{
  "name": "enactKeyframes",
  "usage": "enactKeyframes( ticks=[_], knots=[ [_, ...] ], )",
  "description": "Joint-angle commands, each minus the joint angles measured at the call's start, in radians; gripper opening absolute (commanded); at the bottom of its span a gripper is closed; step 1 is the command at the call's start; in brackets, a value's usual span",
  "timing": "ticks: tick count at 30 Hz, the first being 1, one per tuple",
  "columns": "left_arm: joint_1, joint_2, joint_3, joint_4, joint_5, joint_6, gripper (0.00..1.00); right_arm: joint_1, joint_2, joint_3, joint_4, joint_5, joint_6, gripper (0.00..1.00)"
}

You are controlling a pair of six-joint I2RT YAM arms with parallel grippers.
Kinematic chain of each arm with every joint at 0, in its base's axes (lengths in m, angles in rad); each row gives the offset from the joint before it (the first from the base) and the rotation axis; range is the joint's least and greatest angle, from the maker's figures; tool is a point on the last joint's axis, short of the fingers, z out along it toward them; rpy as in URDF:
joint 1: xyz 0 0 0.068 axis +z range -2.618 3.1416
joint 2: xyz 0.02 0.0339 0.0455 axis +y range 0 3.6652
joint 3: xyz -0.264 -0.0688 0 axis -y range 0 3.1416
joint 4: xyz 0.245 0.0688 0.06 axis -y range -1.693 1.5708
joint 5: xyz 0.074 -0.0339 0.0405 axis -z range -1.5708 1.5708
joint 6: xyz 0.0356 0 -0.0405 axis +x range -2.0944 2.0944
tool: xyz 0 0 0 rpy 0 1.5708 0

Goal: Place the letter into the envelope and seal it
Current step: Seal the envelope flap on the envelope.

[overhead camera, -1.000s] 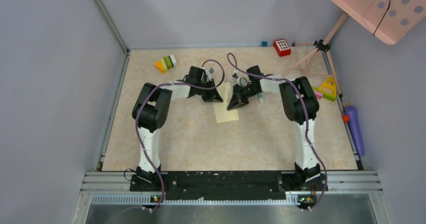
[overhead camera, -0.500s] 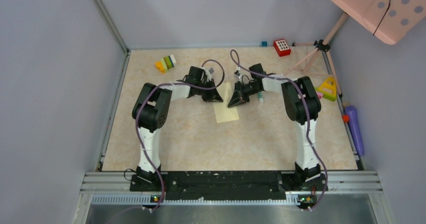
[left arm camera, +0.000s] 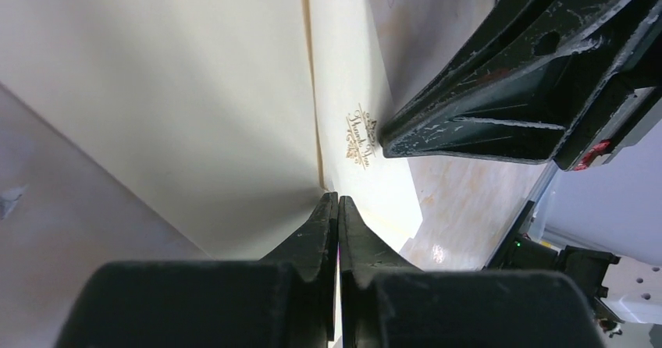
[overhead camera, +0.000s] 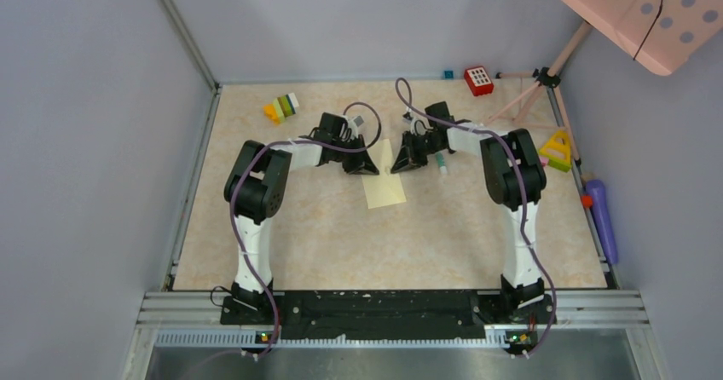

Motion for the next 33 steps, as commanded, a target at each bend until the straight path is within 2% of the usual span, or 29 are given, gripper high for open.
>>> enactKeyframes(
  ticks=[1, 8, 15, 33],
  knots=[
    [0.003, -0.029, 0.039, 0.025, 0.082, -0.022, 0.04, 0.015, 0.035, 0.039, -0.036, 0.121, -0.054, 0.00],
    [-0.005, 0.026, 0.110, 0.023, 0.136, -0.048, 0.08, 0.019, 0.042, 0.045, -0.057, 0.151, -0.073, 0.00],
    [-0.010, 0.078, 0.151, -0.077, 0.042, 0.016, 0.00, 0.021, 0.043, 0.049, -0.062, 0.154, -0.077, 0.00],
    [-0.013, 0.042, 0.127, -0.213, -0.140, 0.138, 0.00, 0.026, 0.034, 0.057, -0.074, 0.163, -0.083, 0.00]
  ],
)
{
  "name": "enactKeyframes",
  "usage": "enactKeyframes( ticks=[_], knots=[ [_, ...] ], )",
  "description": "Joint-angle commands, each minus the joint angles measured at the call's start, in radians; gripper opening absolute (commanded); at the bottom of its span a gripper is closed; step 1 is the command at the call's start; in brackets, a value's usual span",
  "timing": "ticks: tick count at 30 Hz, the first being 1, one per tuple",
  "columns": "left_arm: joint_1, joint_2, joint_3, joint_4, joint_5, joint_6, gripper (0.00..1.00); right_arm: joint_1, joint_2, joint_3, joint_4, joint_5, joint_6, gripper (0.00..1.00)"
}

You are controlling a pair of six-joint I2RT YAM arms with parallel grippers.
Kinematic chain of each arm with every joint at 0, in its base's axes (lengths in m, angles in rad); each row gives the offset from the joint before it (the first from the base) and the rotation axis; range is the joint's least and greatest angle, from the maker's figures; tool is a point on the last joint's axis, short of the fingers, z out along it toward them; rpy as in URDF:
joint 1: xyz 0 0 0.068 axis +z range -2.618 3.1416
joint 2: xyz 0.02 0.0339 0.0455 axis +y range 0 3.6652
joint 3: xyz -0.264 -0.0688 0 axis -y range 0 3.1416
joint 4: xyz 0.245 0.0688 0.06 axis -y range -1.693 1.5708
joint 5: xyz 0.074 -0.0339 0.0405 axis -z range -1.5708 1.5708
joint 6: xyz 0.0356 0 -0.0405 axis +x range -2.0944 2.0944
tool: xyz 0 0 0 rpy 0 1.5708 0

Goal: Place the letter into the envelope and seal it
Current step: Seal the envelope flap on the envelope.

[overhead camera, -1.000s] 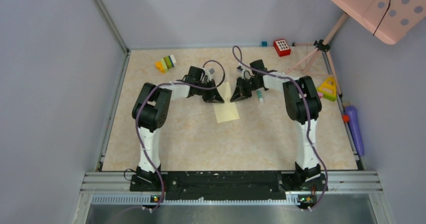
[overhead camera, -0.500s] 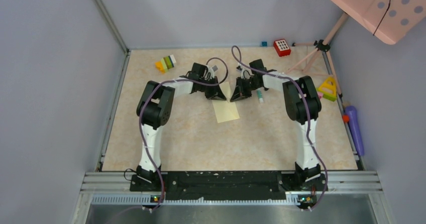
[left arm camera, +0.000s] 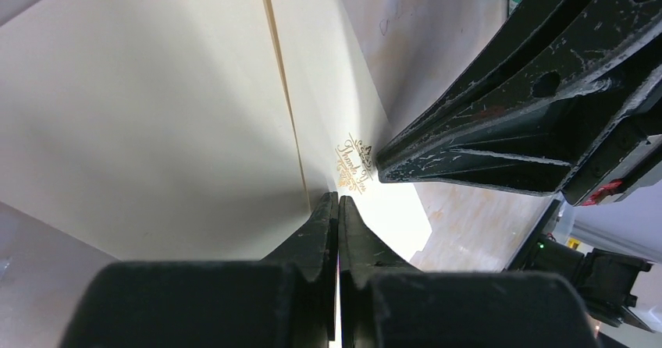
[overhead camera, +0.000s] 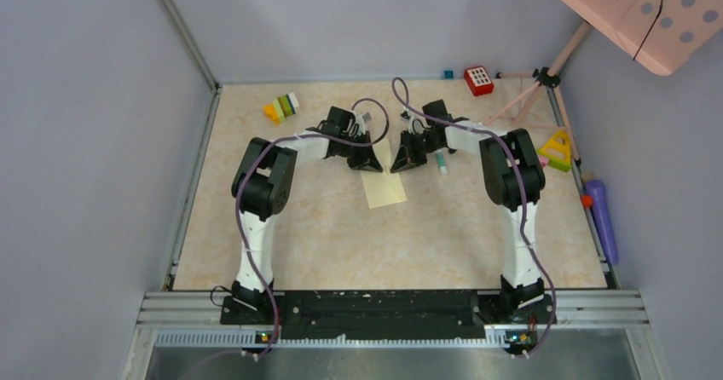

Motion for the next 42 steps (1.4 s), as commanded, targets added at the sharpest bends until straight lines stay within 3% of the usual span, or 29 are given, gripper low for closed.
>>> enactKeyframes(
  ticks=[1, 18, 25, 30, 35, 42],
  knots=[
    [0.004, -0.027, -0.015, -0.082, -0.121, 0.070, 0.00, 0.009, 0.032, 0.022, -0.021, 0.109, -0.041, 0.00],
    [0.004, -0.046, -0.033, -0.132, -0.154, 0.136, 0.00, 0.013, 0.031, 0.044, -0.041, 0.122, -0.055, 0.00],
    [0.065, -0.153, -0.036, -0.058, -0.052, 0.141, 0.00, 0.013, -0.031, 0.111, -0.066, 0.025, -0.088, 0.00],
    [0.106, -0.195, -0.003, -0.080, -0.017, 0.168, 0.00, 0.012, -0.110, 0.161, -0.096, -0.023, -0.135, 0.15],
    [0.107, -0.203, -0.068, -0.108, -0.031, 0.215, 0.00, 0.013, -0.195, 0.172, -0.166, 0.013, -0.231, 0.30],
    [0.067, -0.224, -0.190, -0.133, -0.064, 0.269, 0.00, -0.004, -0.362, 0.087, -0.190, 0.037, -0.310, 0.39]
  ],
)
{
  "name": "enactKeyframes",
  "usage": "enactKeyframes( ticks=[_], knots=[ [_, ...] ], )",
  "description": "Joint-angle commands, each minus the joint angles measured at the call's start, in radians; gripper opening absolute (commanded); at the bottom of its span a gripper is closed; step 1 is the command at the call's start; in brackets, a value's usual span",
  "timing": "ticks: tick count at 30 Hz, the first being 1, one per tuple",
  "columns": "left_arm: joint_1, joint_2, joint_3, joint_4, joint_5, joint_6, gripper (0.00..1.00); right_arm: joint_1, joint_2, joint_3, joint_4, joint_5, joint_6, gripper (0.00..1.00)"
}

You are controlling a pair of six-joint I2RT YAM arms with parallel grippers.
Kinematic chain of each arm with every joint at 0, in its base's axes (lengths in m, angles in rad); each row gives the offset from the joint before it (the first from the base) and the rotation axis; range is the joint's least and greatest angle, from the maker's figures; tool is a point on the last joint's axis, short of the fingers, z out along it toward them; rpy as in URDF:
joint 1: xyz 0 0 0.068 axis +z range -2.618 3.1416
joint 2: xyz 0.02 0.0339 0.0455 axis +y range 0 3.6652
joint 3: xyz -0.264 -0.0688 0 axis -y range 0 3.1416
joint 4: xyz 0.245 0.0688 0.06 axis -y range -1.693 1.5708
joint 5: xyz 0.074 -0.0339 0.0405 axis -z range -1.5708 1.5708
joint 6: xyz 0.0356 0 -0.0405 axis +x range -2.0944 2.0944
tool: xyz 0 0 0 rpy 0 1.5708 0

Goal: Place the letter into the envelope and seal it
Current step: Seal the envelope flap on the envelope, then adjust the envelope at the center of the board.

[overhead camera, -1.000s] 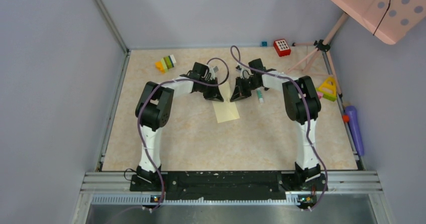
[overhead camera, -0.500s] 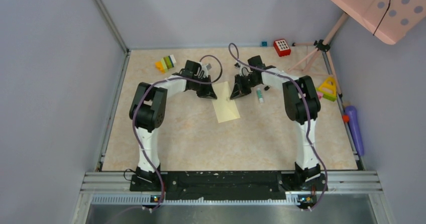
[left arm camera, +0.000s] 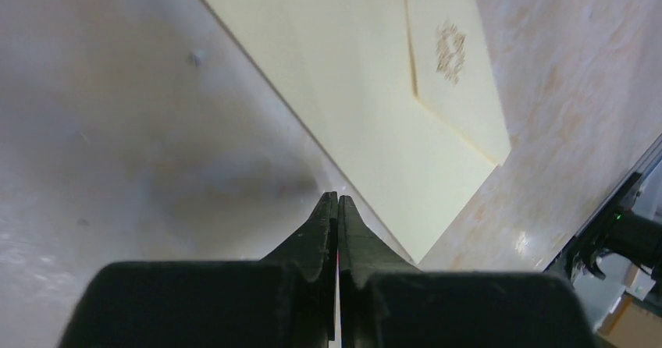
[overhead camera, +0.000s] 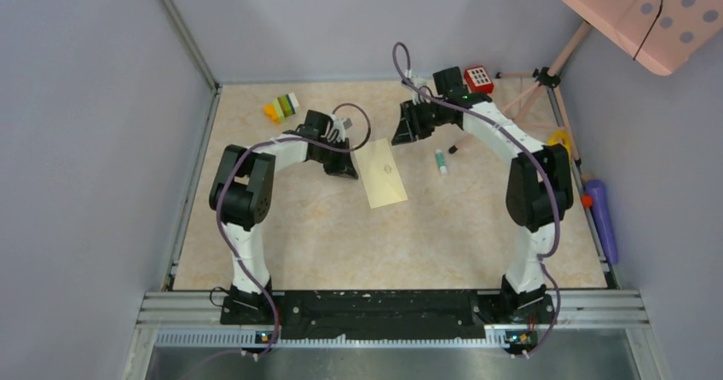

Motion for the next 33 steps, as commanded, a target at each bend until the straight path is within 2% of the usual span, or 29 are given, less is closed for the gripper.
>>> enactKeyframes(
  ticks=[1, 9, 14, 21, 29, 33],
  knots=[
    [-0.042, -0.055, -0.063, -0.043, -0.019, 0.067, 0.00, -0.016, -0.160, -0.039, -0.018, 0.010, -0.079, 0.40],
    [-0.165, -0.059, -0.111, -0.089, -0.093, 0.112, 0.02, -0.112, -0.325, -0.087, 0.010, -0.025, -0.068, 0.43],
    [-0.235, -0.010, -0.077, -0.078, -0.105, 0.069, 0.03, -0.147, -0.391, -0.114, 0.047, -0.035, -0.059, 0.44],
    [-0.303, 0.088, 0.038, -0.060, -0.118, 0.001, 0.06, -0.154, -0.413, -0.139, 0.062, -0.034, -0.061, 0.44],
    [-0.339, 0.236, 0.275, -0.114, -0.157, -0.044, 0.08, -0.165, -0.428, -0.140, 0.062, -0.020, -0.067, 0.45],
    [-0.339, 0.222, 0.300, -0.127, -0.155, -0.035, 0.09, -0.171, -0.437, -0.145, 0.063, -0.016, -0.073, 0.45]
  ],
)
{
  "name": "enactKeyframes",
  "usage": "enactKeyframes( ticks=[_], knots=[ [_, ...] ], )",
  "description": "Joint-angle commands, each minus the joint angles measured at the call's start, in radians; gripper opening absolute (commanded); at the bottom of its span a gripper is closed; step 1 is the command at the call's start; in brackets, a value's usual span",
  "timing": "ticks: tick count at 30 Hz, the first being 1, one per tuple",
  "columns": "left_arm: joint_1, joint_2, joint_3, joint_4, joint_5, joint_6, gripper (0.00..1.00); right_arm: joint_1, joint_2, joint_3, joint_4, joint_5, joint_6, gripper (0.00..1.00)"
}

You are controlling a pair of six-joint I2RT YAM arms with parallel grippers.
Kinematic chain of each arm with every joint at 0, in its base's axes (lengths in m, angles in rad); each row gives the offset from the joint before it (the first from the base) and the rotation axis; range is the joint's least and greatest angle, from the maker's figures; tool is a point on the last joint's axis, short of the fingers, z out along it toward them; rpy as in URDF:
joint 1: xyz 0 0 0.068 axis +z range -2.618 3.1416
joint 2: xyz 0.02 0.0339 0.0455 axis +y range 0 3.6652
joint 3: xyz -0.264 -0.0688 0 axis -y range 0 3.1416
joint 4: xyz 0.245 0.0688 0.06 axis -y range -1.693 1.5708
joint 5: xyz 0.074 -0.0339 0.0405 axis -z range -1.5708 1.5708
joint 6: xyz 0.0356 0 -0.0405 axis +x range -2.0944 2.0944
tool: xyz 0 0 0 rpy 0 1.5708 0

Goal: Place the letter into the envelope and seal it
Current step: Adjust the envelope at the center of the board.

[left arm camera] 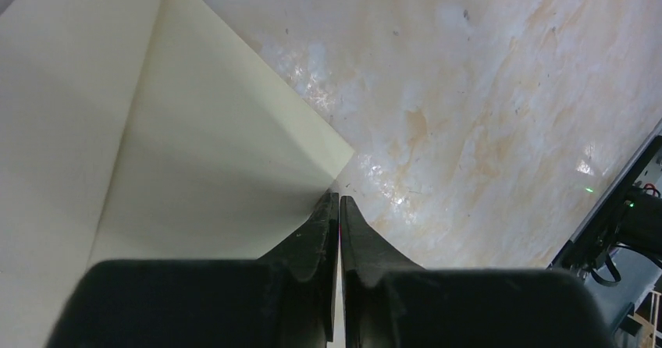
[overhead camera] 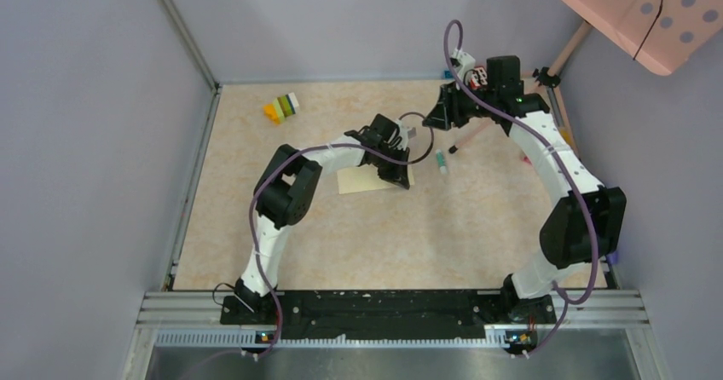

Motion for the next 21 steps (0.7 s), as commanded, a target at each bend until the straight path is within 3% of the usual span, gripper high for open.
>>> enactKeyframes(
  ticks=[1, 8, 12, 16, 21],
  knots=[
    [0.000, -0.005, 0.009, -0.050, -0.067, 0.016, 0.10, -0.015, -0.061, -0.001, 0.039, -0.002, -0.019, 0.45],
    [0.023, -0.225, -0.125, -0.032, 0.004, 0.151, 0.32, -0.023, -0.069, -0.012, 0.042, -0.013, -0.024, 0.45],
    [0.071, -0.375, -0.198, -0.101, 0.056, 0.286, 0.53, -0.026, -0.077, -0.024, 0.047, -0.022, -0.024, 0.45],
    [0.104, -0.455, -0.279, -0.222, 0.008, 0.447, 0.64, -0.035, -0.096, -0.014, 0.032, -0.027, -0.026, 0.46],
    [0.126, -0.491, -0.379, -0.307, -0.037, 0.595, 0.66, -0.049, -0.177, -0.011, -0.013, -0.007, -0.065, 0.46]
  ],
)
